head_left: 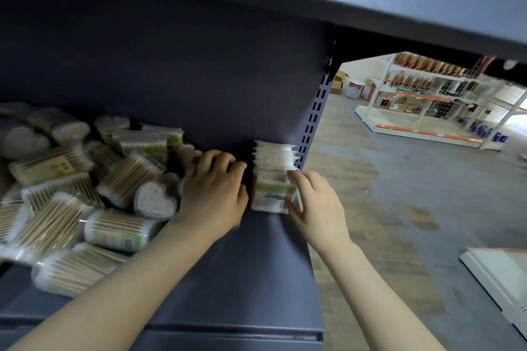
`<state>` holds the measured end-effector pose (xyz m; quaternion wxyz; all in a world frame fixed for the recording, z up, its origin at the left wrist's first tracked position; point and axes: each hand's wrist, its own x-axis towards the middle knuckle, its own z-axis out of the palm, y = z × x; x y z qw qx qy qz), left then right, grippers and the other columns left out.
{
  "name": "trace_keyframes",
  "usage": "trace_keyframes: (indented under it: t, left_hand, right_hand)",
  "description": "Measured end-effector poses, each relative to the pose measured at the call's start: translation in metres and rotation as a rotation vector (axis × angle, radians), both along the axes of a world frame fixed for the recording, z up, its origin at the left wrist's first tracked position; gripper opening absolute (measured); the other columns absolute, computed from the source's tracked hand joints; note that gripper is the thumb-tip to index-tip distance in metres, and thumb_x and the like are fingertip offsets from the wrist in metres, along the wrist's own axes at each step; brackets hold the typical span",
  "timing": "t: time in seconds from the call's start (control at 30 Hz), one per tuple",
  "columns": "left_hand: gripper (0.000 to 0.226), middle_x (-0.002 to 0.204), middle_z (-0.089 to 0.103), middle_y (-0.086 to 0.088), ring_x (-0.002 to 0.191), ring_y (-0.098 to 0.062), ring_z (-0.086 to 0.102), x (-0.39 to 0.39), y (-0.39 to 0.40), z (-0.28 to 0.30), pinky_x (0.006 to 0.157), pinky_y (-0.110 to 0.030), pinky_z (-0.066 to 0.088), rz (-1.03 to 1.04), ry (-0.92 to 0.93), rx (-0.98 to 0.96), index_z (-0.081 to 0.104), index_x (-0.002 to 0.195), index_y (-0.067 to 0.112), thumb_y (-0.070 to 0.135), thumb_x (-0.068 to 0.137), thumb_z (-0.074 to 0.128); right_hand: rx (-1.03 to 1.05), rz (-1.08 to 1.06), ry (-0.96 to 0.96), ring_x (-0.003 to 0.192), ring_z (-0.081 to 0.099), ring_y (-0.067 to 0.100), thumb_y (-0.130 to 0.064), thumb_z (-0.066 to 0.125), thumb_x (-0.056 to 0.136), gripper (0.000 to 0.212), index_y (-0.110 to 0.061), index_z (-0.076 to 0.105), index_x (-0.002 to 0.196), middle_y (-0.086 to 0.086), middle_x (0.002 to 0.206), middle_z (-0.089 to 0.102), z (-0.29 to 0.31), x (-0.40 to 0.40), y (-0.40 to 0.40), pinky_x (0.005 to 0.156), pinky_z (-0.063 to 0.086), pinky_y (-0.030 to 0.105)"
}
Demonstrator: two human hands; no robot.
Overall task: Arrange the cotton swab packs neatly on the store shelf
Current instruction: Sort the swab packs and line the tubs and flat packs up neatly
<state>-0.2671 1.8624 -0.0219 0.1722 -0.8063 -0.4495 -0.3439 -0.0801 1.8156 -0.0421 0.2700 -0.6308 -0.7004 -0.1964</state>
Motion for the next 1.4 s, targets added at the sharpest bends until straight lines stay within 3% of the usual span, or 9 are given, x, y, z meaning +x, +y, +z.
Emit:
trace_keyframes:
  t: [0.17, 0.37, 0.5, 0.7, 0.83, 0.93, 1.07, 1.23, 1.4]
  left_hand:
    - [0.03, 0.078, 0.065, -0.003, 0.074, -0.031, 0.062, -0.006, 0.004, -0.006, 0.065, -0.043, 0.05, 0.037, 0.051, -0.069, 0.071, 0.075, 0.015, 0.02, 0.049, 0.084]
    - [0.024, 0.075, 0.064, -0.003, 0.072, -0.031, 0.061, -0.008, 0.004, -0.01, 0.06, -0.042, 0.049, 0.047, 0.075, -0.111, 0.07, 0.07, 0.017, 0.021, 0.05, 0.084]
    - [0.024, 0.075, 0.064, -0.003, 0.072, -0.031, 0.061, -0.009, 0.003, -0.007, 0.058, -0.042, 0.049, 0.034, 0.082, -0.131, 0.07, 0.07, 0.016, 0.02, 0.05, 0.084]
    - [0.02, 0.08, 0.065, -0.002, 0.08, -0.029, 0.062, -0.013, 0.001, -0.003, 0.06, -0.04, 0.049, 0.021, 0.089, -0.134, 0.071, 0.07, 0.017, 0.025, 0.056, 0.082]
    - [0.018, 0.084, 0.065, -0.003, 0.085, -0.03, 0.062, -0.018, -0.002, 0.005, 0.064, -0.039, 0.05, 0.025, 0.081, -0.123, 0.07, 0.071, 0.017, 0.03, 0.067, 0.058]
    - [0.017, 0.086, 0.066, -0.006, 0.088, -0.033, 0.062, -0.028, -0.005, 0.011, 0.068, -0.043, 0.05, 0.02, 0.062, -0.135, 0.07, 0.074, 0.013, 0.026, 0.068, 0.061]
    - [0.04, 0.091, 0.066, -0.004, 0.092, -0.032, 0.061, -0.044, -0.006, 0.016, 0.073, -0.042, 0.05, 0.022, 0.072, -0.132, 0.071, 0.083, 0.015, 0.033, 0.073, 0.038]
    - [0.045, 0.103, 0.065, -0.007, 0.095, -0.035, 0.06, -0.064, -0.008, 0.022, 0.076, -0.042, 0.05, 0.026, -0.014, -0.113, 0.068, 0.103, 0.012, 0.034, 0.077, 0.038]
    - [0.041, 0.098, 0.066, -0.011, 0.09, -0.037, 0.06, -0.1, -0.003, 0.026, 0.074, -0.045, 0.05, 0.109, -0.022, -0.098, 0.069, 0.097, 0.01, 0.028, 0.079, 0.037]
  right_hand:
    - [-0.002, 0.002, 0.015, 0.081, 0.058, 0.035, -0.008, 0.074, 0.064, 0.055, -0.006, 0.055, 0.116, 0.012, 0.097, 0.057, -0.001, 0.001, 0.005, 0.064, 0.051, 0.035]
    - [0.041, -0.025, -0.01, 0.109, 0.053, 0.039, -0.01, 0.073, 0.061, 0.063, -0.005, 0.052, 0.12, 0.023, 0.126, 0.051, -0.005, 0.0, 0.008, 0.085, 0.049, 0.041]
    - [-0.005, 0.015, -0.012, 0.12, 0.048, 0.036, -0.019, 0.07, 0.061, 0.072, -0.017, 0.042, 0.128, 0.016, 0.136, 0.048, -0.003, -0.004, 0.01, 0.099, 0.041, 0.042]
    - [-0.062, 0.027, 0.047, 0.116, 0.052, 0.035, -0.019, 0.064, 0.063, 0.065, -0.01, 0.052, 0.125, 0.014, 0.128, 0.054, -0.001, -0.007, 0.013, 0.095, 0.045, 0.04]
    - [-0.08, 0.011, 0.049, 0.11, 0.054, 0.037, -0.011, 0.068, 0.057, 0.069, -0.01, 0.054, 0.124, 0.016, 0.124, 0.055, 0.004, -0.012, 0.013, 0.09, 0.045, 0.038]
    - [-0.063, 0.016, 0.063, 0.109, 0.054, 0.038, -0.007, 0.07, 0.057, 0.07, -0.01, 0.055, 0.125, 0.018, 0.125, 0.054, 0.01, -0.02, 0.013, 0.088, 0.046, 0.039]
    - [-0.003, 0.022, 0.059, 0.102, 0.058, 0.041, -0.005, 0.072, 0.055, 0.068, -0.009, 0.058, 0.121, 0.022, 0.12, 0.056, 0.018, -0.033, 0.015, 0.083, 0.049, 0.043]
    - [0.014, 0.035, 0.05, 0.104, 0.057, 0.036, -0.024, 0.041, 0.067, 0.056, -0.01, 0.059, 0.118, 0.014, 0.117, 0.06, 0.032, -0.06, 0.015, 0.087, 0.049, 0.041]
    - [-0.031, 0.057, 0.145, 0.108, 0.055, 0.038, -0.017, 0.058, 0.068, 0.054, -0.013, 0.057, 0.121, 0.013, 0.119, 0.057, 0.043, -0.084, 0.025, 0.092, 0.043, 0.042]
